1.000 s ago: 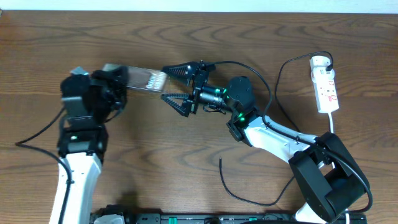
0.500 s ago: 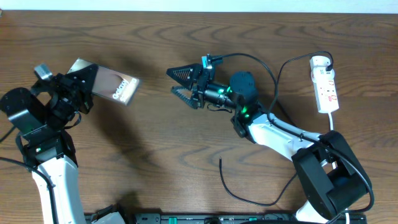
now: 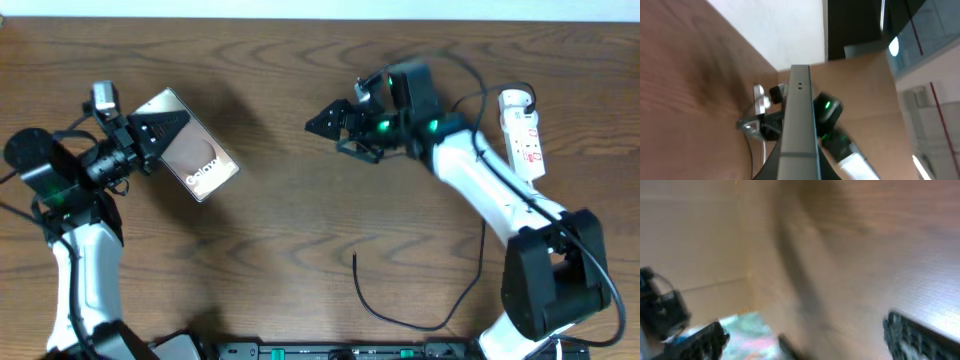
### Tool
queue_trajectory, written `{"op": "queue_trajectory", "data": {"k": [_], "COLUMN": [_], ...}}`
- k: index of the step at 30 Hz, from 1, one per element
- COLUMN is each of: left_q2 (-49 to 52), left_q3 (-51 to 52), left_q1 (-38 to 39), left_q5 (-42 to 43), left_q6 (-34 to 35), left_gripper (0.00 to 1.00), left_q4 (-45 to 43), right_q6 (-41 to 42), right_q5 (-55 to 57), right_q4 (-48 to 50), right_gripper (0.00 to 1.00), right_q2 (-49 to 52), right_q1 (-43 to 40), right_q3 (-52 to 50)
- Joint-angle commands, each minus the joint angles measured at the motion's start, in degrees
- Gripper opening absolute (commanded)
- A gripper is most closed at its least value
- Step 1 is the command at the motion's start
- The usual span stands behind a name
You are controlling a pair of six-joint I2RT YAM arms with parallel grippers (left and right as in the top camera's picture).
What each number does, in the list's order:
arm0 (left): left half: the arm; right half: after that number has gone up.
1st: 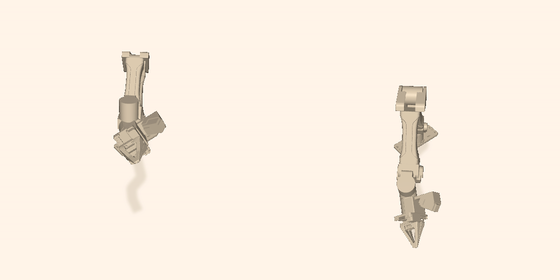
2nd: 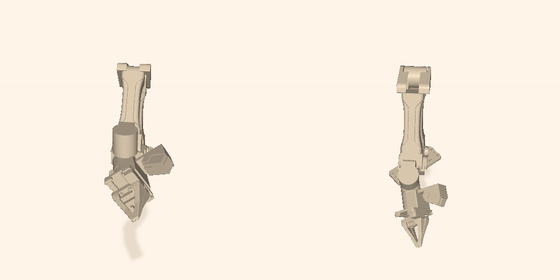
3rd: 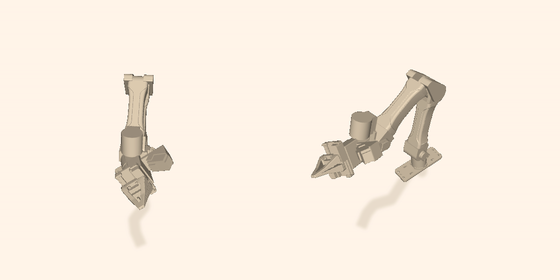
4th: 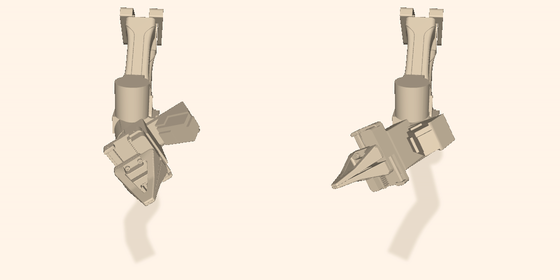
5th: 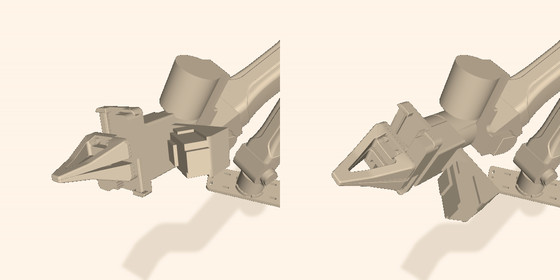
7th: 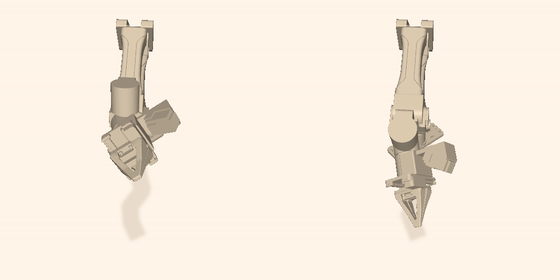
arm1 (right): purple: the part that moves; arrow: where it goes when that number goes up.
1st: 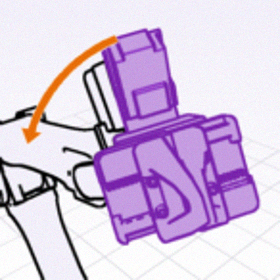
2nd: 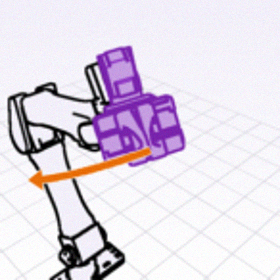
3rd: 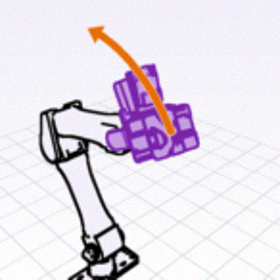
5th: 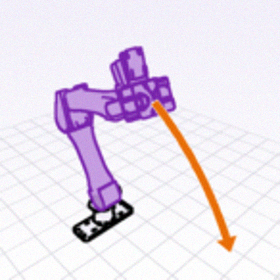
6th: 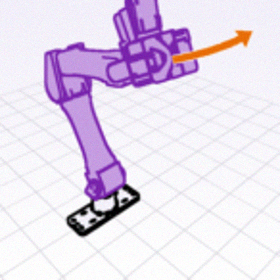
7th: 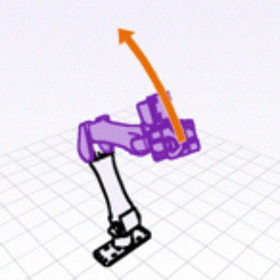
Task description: Plug charger to phone and switch on socket
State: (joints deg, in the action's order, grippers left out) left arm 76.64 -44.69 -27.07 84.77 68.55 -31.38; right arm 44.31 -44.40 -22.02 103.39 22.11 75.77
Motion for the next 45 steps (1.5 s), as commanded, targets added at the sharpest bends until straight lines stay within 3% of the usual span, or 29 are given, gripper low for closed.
{"op": "queue_trajectory", "data": {"k": [1,6,14,27,36,45], "left_q2": [1.7,3.96,6.32,6.45,6.47,6.47], "left_q3": [-1.07,-1.09,-1.07,-1.07,-1.07,-1.07], "left_q1": [2.51,6.38,11.04,11.19,11.17,9.97], "left_q5": [5.33,5.33,5.31,5.33,5.33,5.33], "left_q6": [0.7,0.46,-4.22,-6.97,-8.81,-8.98], "left_gripper": [0.07,0.07,0.07,0.07,0.07,0.07], "left_q4": [-3.23,-8.26,-10.58,-10.54,-10.54,-10.54], "right_q6": [-20.63,-23.85,-21.38,-4.72,9.64,14.19], "right_q5": [17.0,31.28,40.41,46.36,50.45,52.81], "right_q4": [-18.97,-37.31,-47.91,-41.62,-39.08,-39.06], "right_gripper": [0.99,0.99,0.99,0.99,0.84,0.79], "right_q2": [-0.68,-0.66,-0.61,-0.63,-0.63,-0.63], "right_q1": [1.73,5.35,11.52,20.96,26.86,32.22], "right_q3": [13.84,23.8,21.94,4.87,-3.61,-6.49]}}
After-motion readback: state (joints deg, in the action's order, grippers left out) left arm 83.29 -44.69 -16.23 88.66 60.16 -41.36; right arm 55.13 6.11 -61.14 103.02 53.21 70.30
